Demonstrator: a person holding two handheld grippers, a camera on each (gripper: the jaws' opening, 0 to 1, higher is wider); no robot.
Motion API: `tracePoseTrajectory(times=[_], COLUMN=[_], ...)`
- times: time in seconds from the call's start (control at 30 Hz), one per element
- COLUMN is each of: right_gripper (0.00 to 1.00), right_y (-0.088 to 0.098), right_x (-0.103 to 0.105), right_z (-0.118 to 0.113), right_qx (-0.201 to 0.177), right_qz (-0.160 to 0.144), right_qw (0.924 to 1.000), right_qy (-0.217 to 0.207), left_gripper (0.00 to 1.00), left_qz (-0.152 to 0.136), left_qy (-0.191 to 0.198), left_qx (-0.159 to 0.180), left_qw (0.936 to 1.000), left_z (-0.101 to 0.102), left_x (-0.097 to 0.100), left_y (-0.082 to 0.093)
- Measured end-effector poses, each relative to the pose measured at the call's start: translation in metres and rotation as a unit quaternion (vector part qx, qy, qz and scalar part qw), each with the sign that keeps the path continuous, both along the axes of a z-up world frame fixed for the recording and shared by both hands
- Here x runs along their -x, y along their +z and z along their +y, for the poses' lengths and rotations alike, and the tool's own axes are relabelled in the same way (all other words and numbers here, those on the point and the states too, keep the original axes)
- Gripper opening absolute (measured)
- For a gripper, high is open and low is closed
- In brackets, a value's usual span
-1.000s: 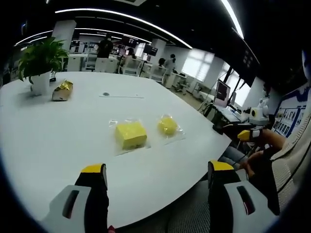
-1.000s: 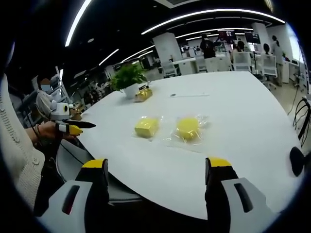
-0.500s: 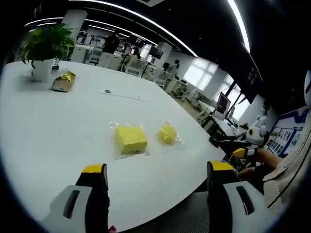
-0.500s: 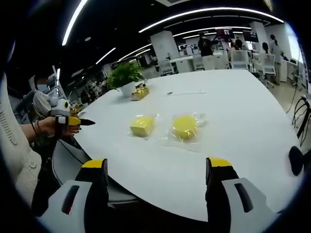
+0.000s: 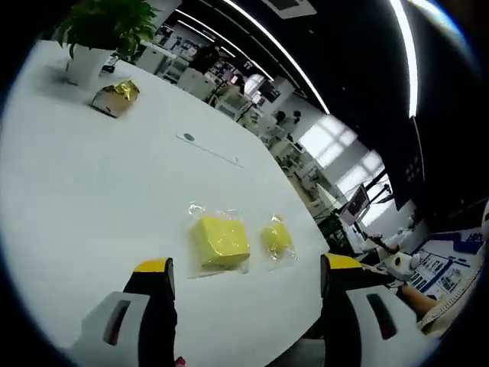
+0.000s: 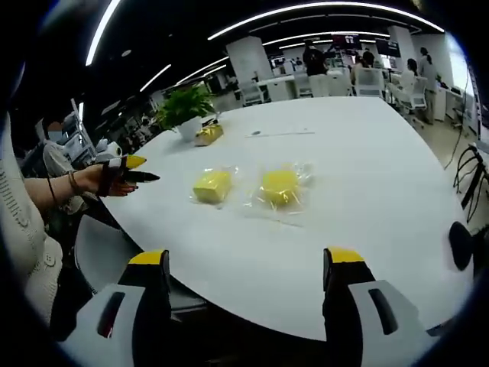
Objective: Compare the silicone blocks by pressing each to a similar depth, holding the contact briefly, and releasing to observe deformation and rebound differences across the visible hardness samples.
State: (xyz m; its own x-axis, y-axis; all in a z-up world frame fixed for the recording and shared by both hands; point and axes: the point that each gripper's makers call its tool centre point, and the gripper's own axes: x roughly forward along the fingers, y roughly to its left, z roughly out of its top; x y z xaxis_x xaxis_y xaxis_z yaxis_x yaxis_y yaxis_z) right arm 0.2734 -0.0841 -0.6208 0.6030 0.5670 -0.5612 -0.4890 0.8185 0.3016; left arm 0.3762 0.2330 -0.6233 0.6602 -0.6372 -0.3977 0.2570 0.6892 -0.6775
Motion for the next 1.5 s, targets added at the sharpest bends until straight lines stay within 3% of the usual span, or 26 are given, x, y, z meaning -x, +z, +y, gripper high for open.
tracePoseTrajectory(times=[0.1, 0.33, 0.5, 0.7, 0.8, 0.97, 1.13, 1.27, 1.37, 1.4, 1.5], right_gripper=[0.76, 0.76, 0.76, 0.75, 0.75, 0.75, 0.74, 0.73, 0.73, 0.73, 0.73], right_y=[-0.002, -0.006, -0.006, -0.012, -0.015, -0.016, -0.017, -0.018, -0.019, -0.019, -0.019], right_x=[-0.001, -0.004, -0.010, -0.010, -0.009, -0.011, -0.013, -0.014, -0.014, -0.014, -0.015], right_z=[-0.001, -0.003, -0.004, -0.008, -0.009, -0.010, -0.009, -0.009, -0.009, -0.009, -0.010], right_qx=[0.003, 0.011, 0.008, 0.014, 0.017, 0.019, 0.020, 0.019, 0.020, 0.019, 0.019], right_qz=[0.008, 0.022, 0.025, 0.039, 0.047, 0.052, 0.057, 0.059, 0.060, 0.061, 0.060], right_qw=[1.0000, 0.9997, 0.9996, 0.9989, 0.9985, 0.9982, 0.9979, 0.9978, 0.9977, 0.9977, 0.9977], right_qy=[-0.001, -0.004, -0.015, -0.022, -0.023, -0.025, -0.023, -0.023, -0.024, -0.024, -0.026], left_gripper=[0.76, 0.70, 0.69, 0.61, 0.54, 0.40, 0.28, 0.17, 0.13, 0.05, 0.00], left_qz=[0.011, 0.036, 0.072, 0.078, 0.080, 0.089, 0.095, 0.098, 0.098, 0.093, 0.069], left_qy=[-0.006, 0.001, 0.039, 0.046, 0.047, 0.040, 0.058, 0.046, 0.048, 0.039, 0.022], left_qx=[0.002, 0.043, 0.092, 0.092, 0.107, 0.117, 0.128, 0.114, 0.128, 0.132, 0.101], left_qw=[0.9999, 0.9984, 0.9924, 0.9917, 0.9899, 0.9883, 0.9855, 0.9876, 0.9857, 0.9861, 0.9923], left_z=[-0.002, -0.006, 0.001, 0.003, -0.004, -0.018, -0.016, -0.017, -0.020, -0.022, -0.023], left_x=[-0.012, -0.048, -0.078, -0.107, -0.117, -0.122, -0.130, -0.127, -0.129, -0.129, -0.130], left_y=[-0.013, -0.039, -0.066, -0.091, -0.095, -0.104, -0.112, -0.119, -0.116, -0.113, -0.111])
